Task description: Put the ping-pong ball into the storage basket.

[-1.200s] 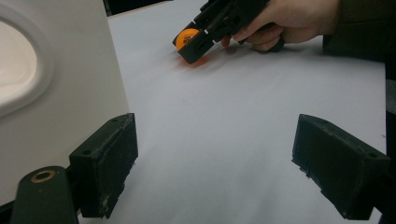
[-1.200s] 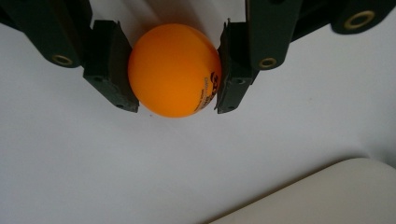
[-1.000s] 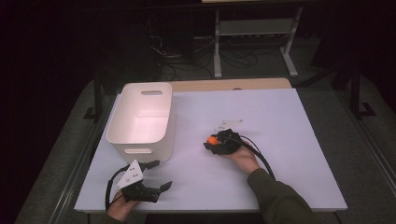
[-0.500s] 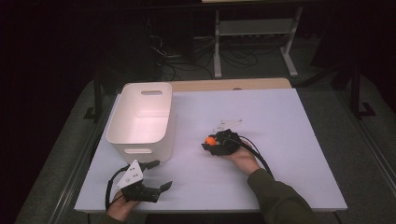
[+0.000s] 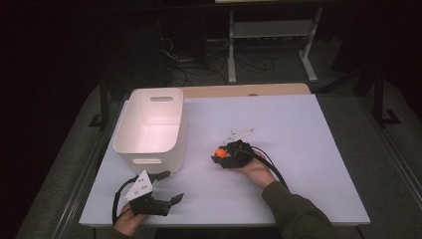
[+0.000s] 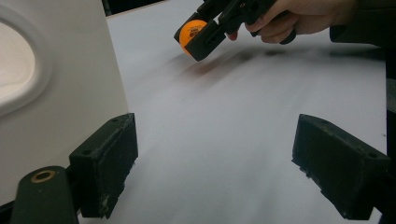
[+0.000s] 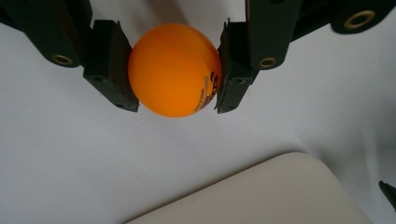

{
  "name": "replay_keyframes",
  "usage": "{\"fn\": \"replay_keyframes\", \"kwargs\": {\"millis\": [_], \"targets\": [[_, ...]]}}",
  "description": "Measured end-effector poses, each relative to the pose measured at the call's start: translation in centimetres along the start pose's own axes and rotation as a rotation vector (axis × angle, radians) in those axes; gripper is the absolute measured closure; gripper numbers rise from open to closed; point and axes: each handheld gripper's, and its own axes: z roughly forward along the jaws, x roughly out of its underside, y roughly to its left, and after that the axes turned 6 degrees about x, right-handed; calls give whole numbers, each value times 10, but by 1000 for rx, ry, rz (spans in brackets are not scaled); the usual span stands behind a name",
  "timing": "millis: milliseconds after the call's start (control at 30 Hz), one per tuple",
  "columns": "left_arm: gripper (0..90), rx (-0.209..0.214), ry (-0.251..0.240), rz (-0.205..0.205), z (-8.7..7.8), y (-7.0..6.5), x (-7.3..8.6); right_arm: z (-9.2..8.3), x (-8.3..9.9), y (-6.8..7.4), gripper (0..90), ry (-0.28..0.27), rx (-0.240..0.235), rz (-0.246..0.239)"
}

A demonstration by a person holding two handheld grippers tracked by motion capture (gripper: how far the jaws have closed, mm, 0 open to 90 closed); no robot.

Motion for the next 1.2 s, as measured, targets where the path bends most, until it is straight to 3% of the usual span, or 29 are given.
{"fn": "replay_keyframes", "kwargs": {"millis": [1200], "targets": [[141,1,0,-2,0,0,0,6,-7,26,496,19,-62,-54]]}}
